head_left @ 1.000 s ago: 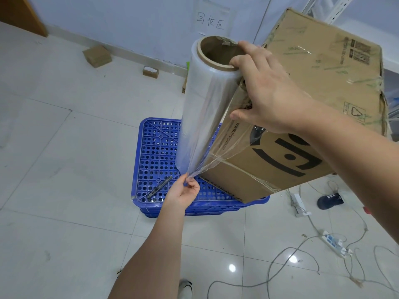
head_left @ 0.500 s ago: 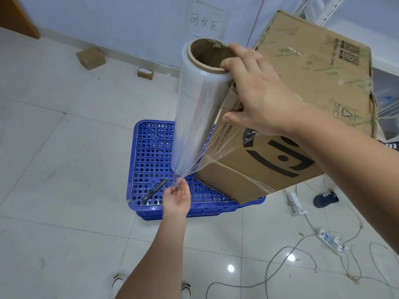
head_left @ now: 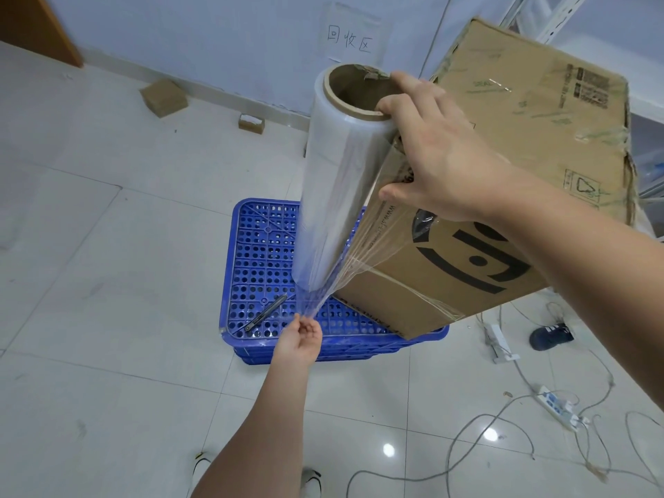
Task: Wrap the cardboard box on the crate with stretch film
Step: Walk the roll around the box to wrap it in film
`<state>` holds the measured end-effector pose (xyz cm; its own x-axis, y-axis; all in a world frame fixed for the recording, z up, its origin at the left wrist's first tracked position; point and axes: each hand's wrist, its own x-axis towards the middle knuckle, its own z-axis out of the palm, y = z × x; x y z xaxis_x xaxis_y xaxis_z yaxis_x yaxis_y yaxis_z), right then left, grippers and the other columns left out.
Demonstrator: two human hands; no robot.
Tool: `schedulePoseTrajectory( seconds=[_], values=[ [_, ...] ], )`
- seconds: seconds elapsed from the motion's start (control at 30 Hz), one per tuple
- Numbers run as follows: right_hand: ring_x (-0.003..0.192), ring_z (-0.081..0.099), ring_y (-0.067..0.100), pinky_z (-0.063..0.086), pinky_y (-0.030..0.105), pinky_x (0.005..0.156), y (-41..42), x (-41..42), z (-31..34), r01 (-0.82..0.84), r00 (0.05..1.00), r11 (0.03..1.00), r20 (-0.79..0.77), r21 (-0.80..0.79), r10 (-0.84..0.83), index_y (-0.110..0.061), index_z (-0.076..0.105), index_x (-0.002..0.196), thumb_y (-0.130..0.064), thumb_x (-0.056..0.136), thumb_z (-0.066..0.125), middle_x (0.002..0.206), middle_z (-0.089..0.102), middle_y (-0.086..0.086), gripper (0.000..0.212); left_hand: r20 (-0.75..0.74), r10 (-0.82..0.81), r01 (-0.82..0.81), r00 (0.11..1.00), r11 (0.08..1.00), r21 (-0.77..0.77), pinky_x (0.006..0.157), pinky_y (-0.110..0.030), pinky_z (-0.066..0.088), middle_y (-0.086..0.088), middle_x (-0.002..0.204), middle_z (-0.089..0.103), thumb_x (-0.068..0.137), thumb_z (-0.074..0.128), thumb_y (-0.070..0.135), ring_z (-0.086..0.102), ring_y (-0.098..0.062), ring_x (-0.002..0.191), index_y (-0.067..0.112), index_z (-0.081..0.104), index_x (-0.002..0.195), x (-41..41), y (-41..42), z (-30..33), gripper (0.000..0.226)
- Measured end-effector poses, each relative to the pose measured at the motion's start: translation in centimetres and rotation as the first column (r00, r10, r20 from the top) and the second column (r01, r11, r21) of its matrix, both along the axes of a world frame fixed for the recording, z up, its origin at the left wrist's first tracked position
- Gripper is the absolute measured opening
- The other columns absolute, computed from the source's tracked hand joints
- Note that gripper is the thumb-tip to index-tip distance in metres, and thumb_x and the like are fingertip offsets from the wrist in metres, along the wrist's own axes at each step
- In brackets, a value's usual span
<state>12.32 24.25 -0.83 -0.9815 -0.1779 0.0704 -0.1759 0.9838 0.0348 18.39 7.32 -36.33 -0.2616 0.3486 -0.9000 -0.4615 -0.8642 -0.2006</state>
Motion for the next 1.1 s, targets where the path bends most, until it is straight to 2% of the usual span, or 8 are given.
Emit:
schedulePoseTrajectory(
  seconds=[0.3, 0.5, 0.6, 0.73, 0.8, 0.9, 0.97, 1.1],
  values=[
    [0.147, 0.013, 0.039, 0.020, 0.054, 0.118, -0.2, 0.0, 0.0, -0.001, 1.000, 1.000, -0.002, 0.004, 0.001, -0.018, 0.029, 0.140, -0.040, 0.070, 0.083, 0.161, 0.011, 0.014, 0.091, -0.010, -0.073, 0.073, 0.997, 0.997, -0.007, 0.050, -0.030, 0.060, -0.014, 0.102, 0.069, 0.104, 0.056, 0.009, 0.069, -0.020, 0.089, -0.001, 0.063, 0.116, 2.5, -0.8, 0.8, 0.017],
    [0.147, 0.012, 0.038, 0.020, 0.054, 0.119, -0.1, 0.0, 0.0, 0.000, 1.000, 1.000, -0.008, 0.006, 0.000, -0.018, 0.030, 0.141, -0.041, 0.070, 0.083, 0.161, 0.012, 0.014, 0.091, -0.022, -0.078, 0.078, 0.997, 0.997, 0.005, 0.090, -0.041, 0.056, -0.021, 0.107, 0.069, 0.108, 0.047, 0.008, 0.069, -0.030, 0.096, -0.006, 0.058, 0.125, 3.7, -0.2, 1.0, 0.024],
    [0.147, 0.013, 0.038, 0.020, 0.053, 0.119, -0.1, 0.0, 0.1, -0.005, 1.000, 1.000, -0.012, 0.006, 0.006, -0.016, 0.031, 0.141, -0.039, 0.071, 0.083, 0.160, 0.013, 0.015, 0.091, -0.071, 0.082, -0.079, 0.994, 0.996, 0.045, 0.102, -0.043, 0.053, -0.024, 0.122, 0.067, 0.110, 0.040, 0.006, 0.067, -0.033, 0.110, -0.006, 0.052, 0.139, 4.2, -0.2, 0.3, 0.033],
    [0.146, 0.014, 0.038, 0.020, 0.052, 0.119, -0.2, 0.1, 0.1, -0.011, 1.000, 1.000, -0.021, 0.010, 0.011, -0.015, 0.032, 0.141, -0.037, 0.071, 0.082, 0.159, 0.015, 0.015, 0.089, -0.099, 0.125, -0.120, 0.987, 0.992, 0.049, 0.070, -0.034, 0.063, -0.019, 0.122, 0.069, 0.105, 0.054, 0.006, 0.069, -0.025, 0.112, -0.004, 0.055, 0.137, 4.2, -0.5, 0.4, 0.033],
    [0.147, 0.013, 0.037, 0.019, 0.051, 0.119, -0.2, 0.1, 0.1, -0.009, 1.000, 1.000, -0.020, 0.009, 0.010, -0.015, 0.031, 0.141, -0.036, 0.072, 0.082, 0.160, 0.014, 0.015, 0.089, -0.121, 0.107, -0.104, 0.987, 0.994, 0.034, 0.071, -0.031, 0.062, -0.016, 0.119, 0.070, 0.102, 0.059, 0.006, 0.070, -0.020, 0.106, -0.002, 0.058, 0.133, 4.4, -1.0, 0.4, 0.033],
    [0.147, 0.012, 0.037, 0.019, 0.050, 0.119, -0.2, 0.1, 0.1, -0.008, 1.000, 1.000, -0.019, 0.006, 0.008, -0.015, 0.031, 0.141, -0.037, 0.072, 0.083, 0.160, 0.013, 0.015, 0.090, -0.151, 0.033, -0.052, 0.988, 0.991, -0.124, 0.080, -0.030, 0.060, -0.017, 0.119, 0.069, 0.099, 0.061, 0.001, 0.069, -0.020, 0.107, 0.003, 0.046, 0.148, 4.8, -1.5, 0.2, 0.051],
    [0.147, 0.012, 0.037, 0.019, 0.051, 0.119, -0.3, 0.1, 0.1, -0.010, 1.000, 1.000, -0.020, 0.005, 0.010, -0.014, 0.031, 0.141, -0.037, 0.071, 0.083, 0.160, 0.013, 0.016, 0.090, -0.194, -0.065, 0.004, 0.979, 0.955, -0.297, 0.082, -0.034, 0.060, -0.023, 0.121, 0.066, 0.096, 0.063, -0.006, 0.069, -0.025, 0.108, 0.021, 0.031, 0.154, 4.9, -1.6, -0.2, 0.071],
    [0.147, 0.013, 0.037, 0.020, 0.051, 0.119, -0.3, 0.1, 0.1, -0.011, 1.000, 1.000, -0.021, 0.008, 0.011, -0.014, 0.031, 0.141, -0.037, 0.071, 0.083, 0.160, 0.014, 0.015, 0.090, -0.270, -0.368, 0.156, 0.890, 0.802, -0.577, 0.076, -0.033, 0.059, -0.021, 0.115, 0.067, 0.099, 0.062, -0.005, 0.072, -0.025, 0.089, 0.031, 0.035, 0.139, 5.0, -1.4, 0.0, 0.061]
  ],
)
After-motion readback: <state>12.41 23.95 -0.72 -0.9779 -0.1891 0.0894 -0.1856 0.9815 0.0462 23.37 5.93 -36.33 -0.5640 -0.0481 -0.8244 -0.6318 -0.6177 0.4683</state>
